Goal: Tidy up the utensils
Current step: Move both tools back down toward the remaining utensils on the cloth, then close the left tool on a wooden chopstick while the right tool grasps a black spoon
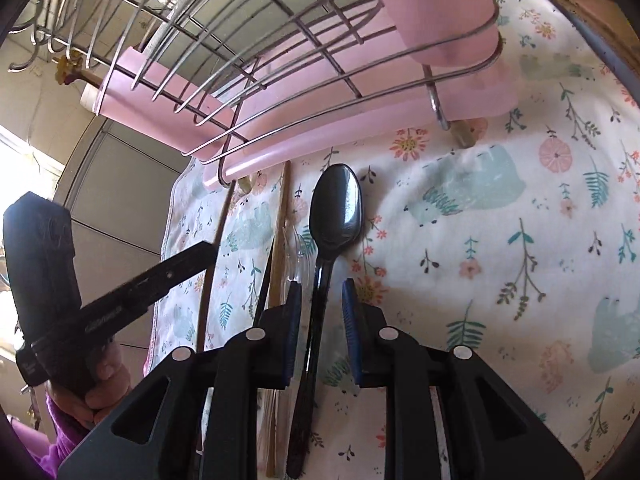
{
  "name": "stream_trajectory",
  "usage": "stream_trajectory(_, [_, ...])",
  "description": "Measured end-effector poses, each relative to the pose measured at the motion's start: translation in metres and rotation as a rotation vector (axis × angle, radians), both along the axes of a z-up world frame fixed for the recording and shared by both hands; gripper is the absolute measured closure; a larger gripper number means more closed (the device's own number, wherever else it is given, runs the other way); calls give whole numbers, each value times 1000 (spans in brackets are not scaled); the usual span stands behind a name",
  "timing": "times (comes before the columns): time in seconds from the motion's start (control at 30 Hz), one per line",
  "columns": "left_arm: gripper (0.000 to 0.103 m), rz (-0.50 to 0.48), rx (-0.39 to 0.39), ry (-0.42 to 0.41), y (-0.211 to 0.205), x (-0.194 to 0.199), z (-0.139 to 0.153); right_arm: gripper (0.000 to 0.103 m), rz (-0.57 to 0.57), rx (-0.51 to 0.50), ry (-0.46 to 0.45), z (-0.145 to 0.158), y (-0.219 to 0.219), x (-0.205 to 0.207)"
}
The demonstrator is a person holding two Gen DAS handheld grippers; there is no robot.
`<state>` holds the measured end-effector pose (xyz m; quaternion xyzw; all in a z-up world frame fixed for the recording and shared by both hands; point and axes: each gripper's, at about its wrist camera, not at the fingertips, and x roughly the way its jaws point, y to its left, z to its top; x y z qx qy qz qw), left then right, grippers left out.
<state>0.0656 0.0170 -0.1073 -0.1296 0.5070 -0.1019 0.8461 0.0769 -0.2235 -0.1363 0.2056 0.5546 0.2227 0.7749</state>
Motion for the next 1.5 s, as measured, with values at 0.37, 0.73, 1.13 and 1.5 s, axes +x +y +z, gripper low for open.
stream_trajectory(0.37, [97, -6, 15, 71, 1, 6, -20, 95, -50, 1, 2, 5, -23, -12])
stream_trajectory(0.73, [96, -52, 56, 136, -9, 13, -27, 94, 17, -64, 47, 5, -23, -17])
stream_trajectory(1.13, [96, -80, 31, 160, -5, 19, -27, 94, 45, 94, 191, -12, -35, 14])
stream_trajectory(1.5, [96, -80, 28, 158, -7, 19, -27, 94, 62, 129, 176, -15, -42, 21])
